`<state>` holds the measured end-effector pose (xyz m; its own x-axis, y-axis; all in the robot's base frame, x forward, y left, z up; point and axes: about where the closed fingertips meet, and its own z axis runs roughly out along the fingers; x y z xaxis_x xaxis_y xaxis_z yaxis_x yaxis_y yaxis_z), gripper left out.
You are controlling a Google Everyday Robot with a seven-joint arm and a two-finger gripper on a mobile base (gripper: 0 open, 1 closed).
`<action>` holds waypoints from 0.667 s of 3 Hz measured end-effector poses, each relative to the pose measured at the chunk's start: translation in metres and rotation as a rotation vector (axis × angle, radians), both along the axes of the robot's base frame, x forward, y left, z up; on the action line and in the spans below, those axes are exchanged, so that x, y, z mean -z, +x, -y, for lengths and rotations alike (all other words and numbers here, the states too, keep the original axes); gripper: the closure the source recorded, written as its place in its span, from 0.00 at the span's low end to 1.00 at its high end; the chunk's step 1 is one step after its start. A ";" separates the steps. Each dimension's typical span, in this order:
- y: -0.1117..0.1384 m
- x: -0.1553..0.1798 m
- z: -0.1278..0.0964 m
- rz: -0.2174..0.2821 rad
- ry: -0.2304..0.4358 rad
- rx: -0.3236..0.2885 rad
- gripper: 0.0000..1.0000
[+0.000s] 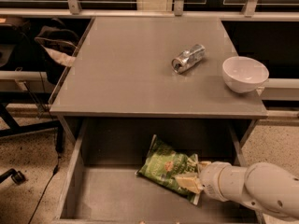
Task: Pick green jalapeno chip bag from top drawer and place on counter
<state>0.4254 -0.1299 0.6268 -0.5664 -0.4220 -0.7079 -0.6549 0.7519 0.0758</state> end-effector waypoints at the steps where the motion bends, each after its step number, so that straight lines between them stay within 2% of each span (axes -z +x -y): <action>1: 0.000 0.000 0.000 0.000 0.000 0.000 0.80; 2: 0.000 0.000 0.000 0.000 0.000 0.000 1.00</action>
Offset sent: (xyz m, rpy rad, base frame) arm 0.0000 0.0000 0.0000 0.0000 0.0000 0.0000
